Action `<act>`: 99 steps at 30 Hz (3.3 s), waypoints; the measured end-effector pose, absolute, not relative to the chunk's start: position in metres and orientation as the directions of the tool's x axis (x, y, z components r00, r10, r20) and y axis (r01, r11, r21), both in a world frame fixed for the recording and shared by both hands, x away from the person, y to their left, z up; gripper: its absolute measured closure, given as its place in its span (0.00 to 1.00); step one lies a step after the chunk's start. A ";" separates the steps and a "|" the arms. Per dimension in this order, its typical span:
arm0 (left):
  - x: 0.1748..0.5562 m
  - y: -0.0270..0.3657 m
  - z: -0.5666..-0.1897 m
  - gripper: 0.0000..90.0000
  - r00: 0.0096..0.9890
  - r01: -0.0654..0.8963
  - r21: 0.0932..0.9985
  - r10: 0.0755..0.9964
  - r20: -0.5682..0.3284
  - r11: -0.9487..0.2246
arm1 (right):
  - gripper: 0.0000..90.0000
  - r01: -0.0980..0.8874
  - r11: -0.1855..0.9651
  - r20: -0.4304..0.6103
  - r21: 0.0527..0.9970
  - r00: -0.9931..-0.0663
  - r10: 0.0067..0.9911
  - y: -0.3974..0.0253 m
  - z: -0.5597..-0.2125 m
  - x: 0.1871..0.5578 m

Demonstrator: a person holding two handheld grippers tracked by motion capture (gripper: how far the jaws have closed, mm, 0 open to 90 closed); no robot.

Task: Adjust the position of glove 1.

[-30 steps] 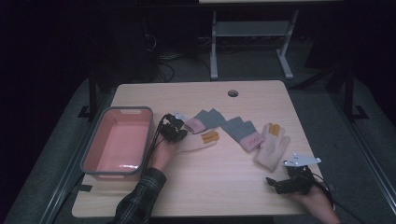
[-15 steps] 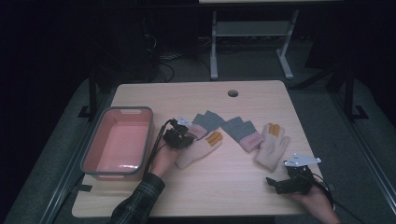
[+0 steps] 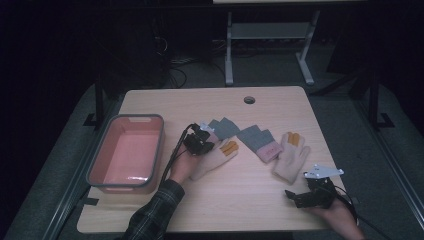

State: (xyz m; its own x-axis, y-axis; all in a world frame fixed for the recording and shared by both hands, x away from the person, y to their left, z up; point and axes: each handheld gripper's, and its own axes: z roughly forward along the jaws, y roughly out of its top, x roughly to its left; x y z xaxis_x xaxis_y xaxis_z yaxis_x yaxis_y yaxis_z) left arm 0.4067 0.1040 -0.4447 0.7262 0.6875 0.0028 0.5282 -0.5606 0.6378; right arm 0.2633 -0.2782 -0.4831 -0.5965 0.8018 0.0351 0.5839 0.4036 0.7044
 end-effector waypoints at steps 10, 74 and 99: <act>0.386 0.127 -0.445 1.00 0.747 0.531 0.619 0.664 -0.020 -0.579 | 0.03 0.583 0.404 0.034 0.705 -0.597 0.802 -0.278 -0.483 0.263; 0.366 0.072 -0.447 1.00 0.864 0.422 0.663 0.496 -0.087 -0.618 | 1.00 0.456 0.420 0.190 0.784 -0.822 0.537 -0.180 -0.440 0.272; 0.387 0.110 -0.455 1.00 0.774 0.506 0.615 0.633 -0.013 -0.605 | 1.00 0.420 0.558 0.171 0.715 -0.880 0.443 -0.115 -0.465 0.286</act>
